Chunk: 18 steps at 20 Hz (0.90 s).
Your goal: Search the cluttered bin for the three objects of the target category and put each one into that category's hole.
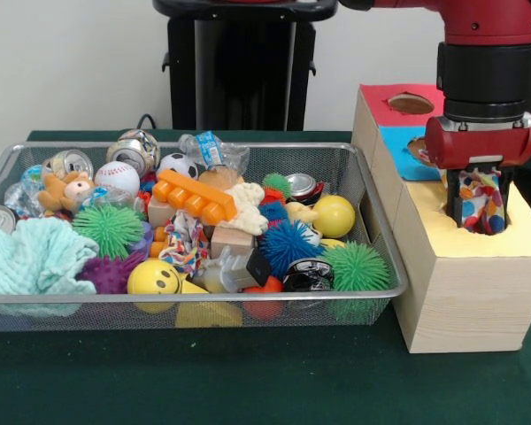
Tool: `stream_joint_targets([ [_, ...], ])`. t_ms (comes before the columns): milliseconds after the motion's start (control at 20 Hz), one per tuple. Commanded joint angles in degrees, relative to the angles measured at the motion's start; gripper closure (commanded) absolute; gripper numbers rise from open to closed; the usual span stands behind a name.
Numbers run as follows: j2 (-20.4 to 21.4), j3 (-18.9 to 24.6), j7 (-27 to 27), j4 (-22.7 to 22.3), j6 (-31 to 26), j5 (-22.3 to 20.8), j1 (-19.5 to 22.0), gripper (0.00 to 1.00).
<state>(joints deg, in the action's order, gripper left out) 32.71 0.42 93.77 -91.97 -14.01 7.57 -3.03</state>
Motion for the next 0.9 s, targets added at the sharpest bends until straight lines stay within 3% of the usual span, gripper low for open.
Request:
stream_joint_targets([
  [50, 1.33, 0.98, 9.82, -5.87, -10.54, 1.39, 0.78, 0.0],
  [900, 1.13, 0.54, 10.24, -4.48, -12.5, 1.67, 0.16, 0.0],
])
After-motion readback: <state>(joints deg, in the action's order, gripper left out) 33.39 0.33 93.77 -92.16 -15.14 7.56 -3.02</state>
